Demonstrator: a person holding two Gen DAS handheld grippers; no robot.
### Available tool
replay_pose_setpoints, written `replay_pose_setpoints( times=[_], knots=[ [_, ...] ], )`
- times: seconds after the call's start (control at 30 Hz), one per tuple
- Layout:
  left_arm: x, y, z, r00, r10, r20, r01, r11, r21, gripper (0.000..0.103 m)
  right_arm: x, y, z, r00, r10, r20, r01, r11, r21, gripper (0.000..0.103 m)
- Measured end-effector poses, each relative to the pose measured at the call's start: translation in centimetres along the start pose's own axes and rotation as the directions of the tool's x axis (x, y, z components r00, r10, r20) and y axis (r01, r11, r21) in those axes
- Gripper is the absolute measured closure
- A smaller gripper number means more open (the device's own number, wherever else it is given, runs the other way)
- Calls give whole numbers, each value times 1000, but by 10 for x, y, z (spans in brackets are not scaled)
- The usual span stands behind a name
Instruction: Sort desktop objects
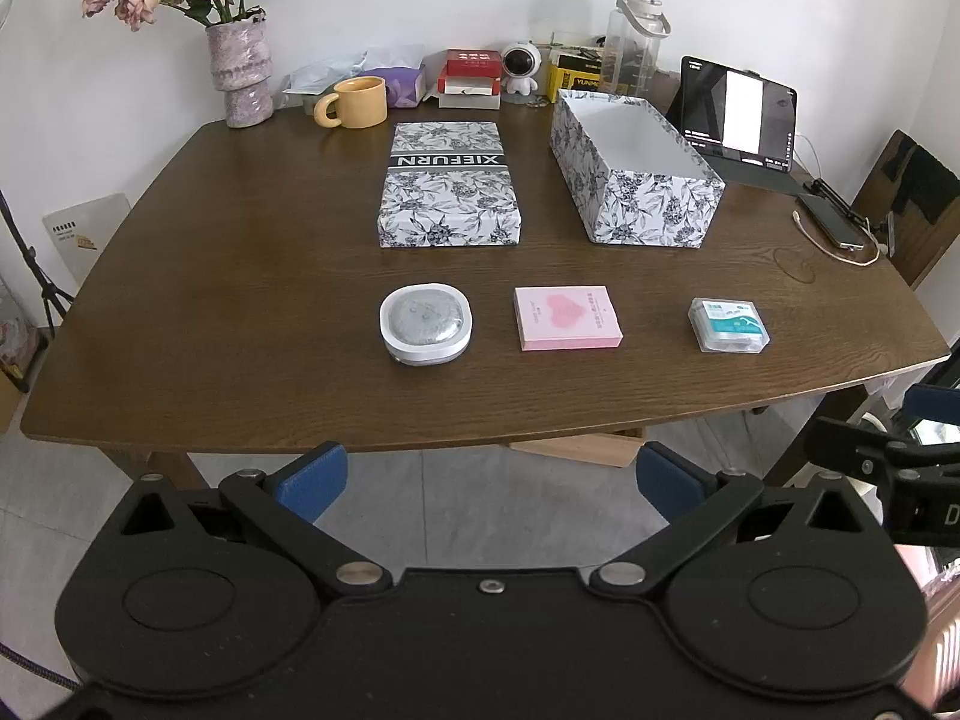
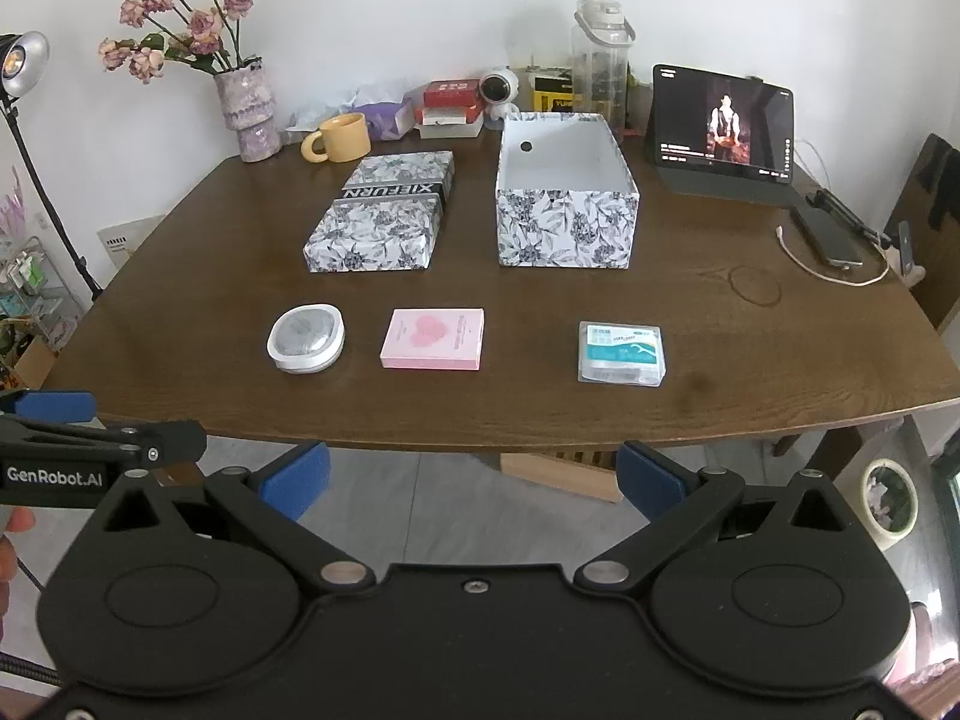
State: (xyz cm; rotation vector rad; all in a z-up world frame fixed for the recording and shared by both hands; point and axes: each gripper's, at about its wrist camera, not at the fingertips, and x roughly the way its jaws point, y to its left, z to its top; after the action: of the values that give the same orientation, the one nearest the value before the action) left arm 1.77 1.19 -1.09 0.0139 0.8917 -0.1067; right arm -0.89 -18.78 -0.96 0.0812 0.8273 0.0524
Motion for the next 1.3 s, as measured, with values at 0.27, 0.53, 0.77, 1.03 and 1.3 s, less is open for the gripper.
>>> replay_pose_setpoints(
  times=[0.27,0.53,0.77,1.03,1.3],
  knots=[
    [2,-6,0,1000,2,-3,-2,1000,2,0,-3,-3,-1,1000,2,21,-2,1000,-1,0],
    [15,-18,9,1000,13,-6,-13,1000,-23,0,-1,-13,2,1000,8,23,-7,1000,-19,0],
    [43,-26,29,999,40,-21,-42,996,-78,0,5,-34,15,999,30,43,-28,998,-60,0],
    [102,-13,64,987,124,-99,-137,983,-127,0,23,-55,37,995,85,43,-80,991,-103,0],
    [191,17,102,957,179,-228,-209,971,-113,0,67,-59,60,993,117,6,-116,986,-122,0]
  ],
)
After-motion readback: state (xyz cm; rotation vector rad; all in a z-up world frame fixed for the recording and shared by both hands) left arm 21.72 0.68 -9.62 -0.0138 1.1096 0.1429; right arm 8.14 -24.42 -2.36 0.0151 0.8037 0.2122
